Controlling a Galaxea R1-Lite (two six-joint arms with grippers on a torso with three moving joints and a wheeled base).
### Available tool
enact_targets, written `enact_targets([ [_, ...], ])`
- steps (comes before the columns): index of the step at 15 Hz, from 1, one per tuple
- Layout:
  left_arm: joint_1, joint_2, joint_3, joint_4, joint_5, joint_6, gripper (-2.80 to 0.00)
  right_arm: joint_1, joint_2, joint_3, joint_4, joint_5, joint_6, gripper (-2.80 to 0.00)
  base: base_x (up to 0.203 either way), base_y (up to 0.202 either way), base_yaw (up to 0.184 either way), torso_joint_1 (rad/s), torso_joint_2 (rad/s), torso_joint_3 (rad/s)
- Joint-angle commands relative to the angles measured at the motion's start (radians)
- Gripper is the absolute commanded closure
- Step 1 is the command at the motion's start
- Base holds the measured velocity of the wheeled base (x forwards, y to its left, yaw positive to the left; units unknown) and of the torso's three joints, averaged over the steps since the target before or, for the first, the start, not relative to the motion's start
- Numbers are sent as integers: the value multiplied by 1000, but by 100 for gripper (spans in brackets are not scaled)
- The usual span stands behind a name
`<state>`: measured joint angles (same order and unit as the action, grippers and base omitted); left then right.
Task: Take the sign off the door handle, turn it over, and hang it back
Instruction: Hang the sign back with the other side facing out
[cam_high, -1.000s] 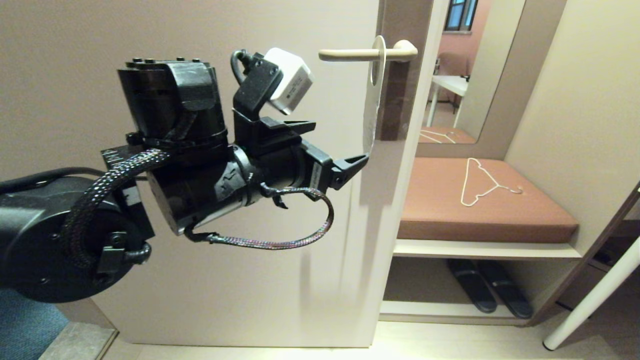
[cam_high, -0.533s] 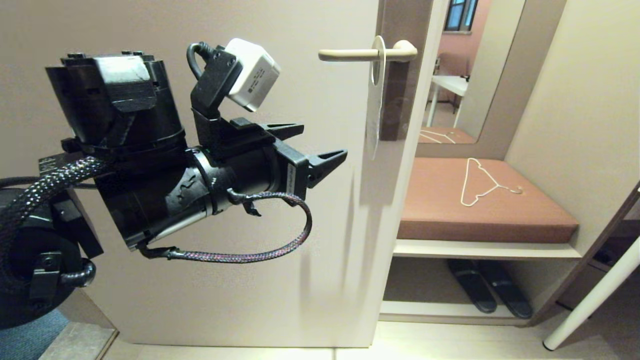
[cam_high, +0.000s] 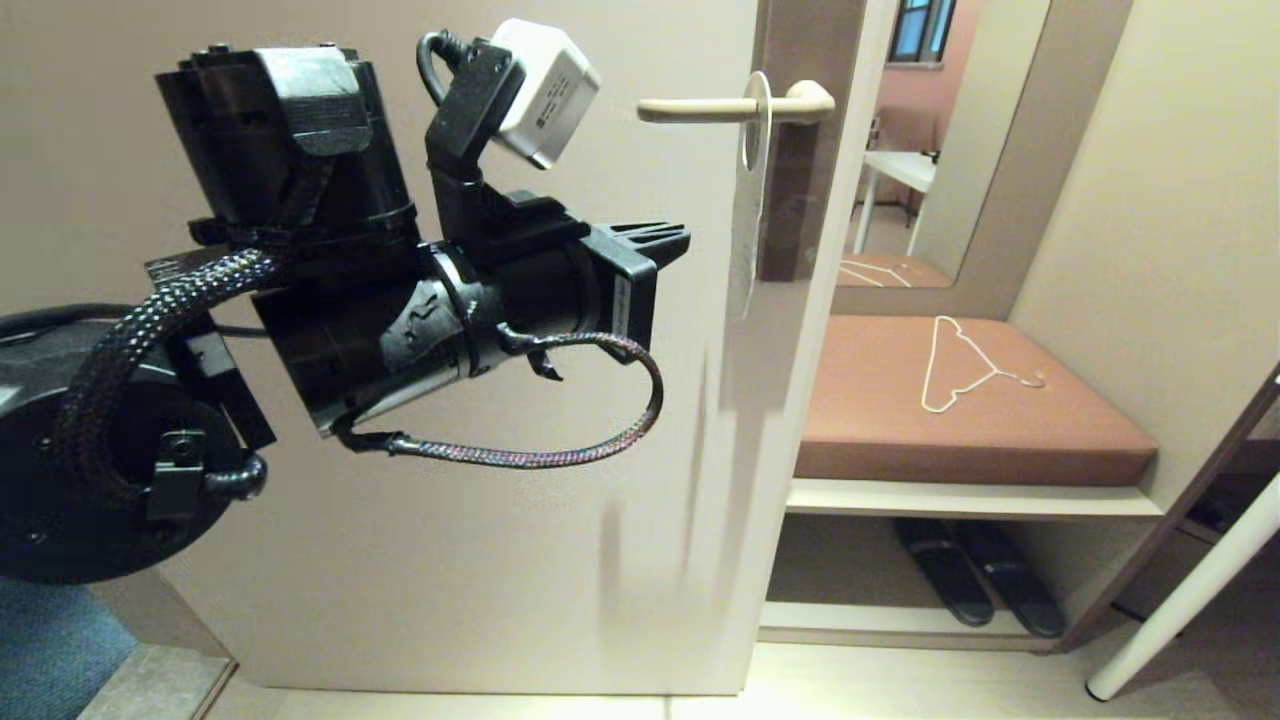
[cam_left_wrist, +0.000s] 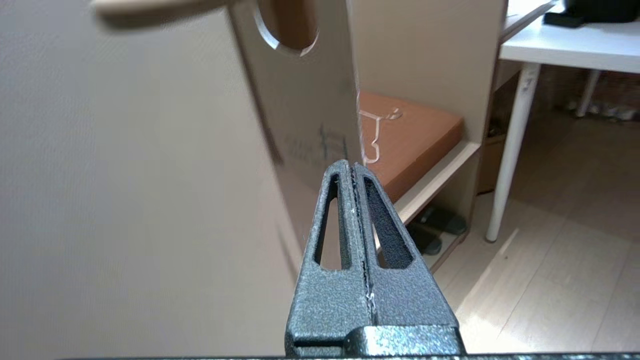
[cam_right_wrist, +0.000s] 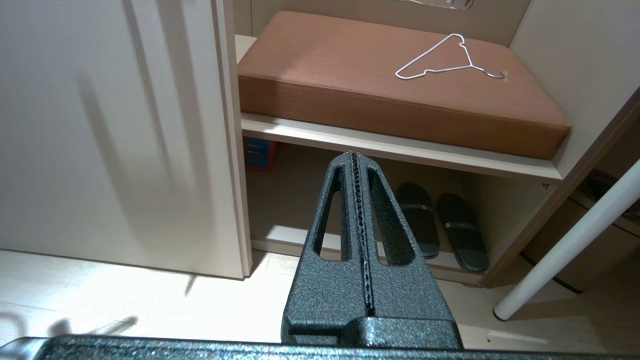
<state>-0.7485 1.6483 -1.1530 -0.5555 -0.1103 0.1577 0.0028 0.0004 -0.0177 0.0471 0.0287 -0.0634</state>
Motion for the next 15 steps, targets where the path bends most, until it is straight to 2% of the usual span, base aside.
enact_targets([
  [1,-1,67,-47,-3,-10,4,0,0,0,-1,0,0,-1,0,0,0,0,0,0,0],
  [12,-5,360,-389,0,-18,5,0,0,0,0,0,0,-1,0,0,0,0,0,0,0],
  [15,-11,400,-444,2,-63,8,0,0,0,1,0,0,-1,0,0,0,0,0,0,0],
])
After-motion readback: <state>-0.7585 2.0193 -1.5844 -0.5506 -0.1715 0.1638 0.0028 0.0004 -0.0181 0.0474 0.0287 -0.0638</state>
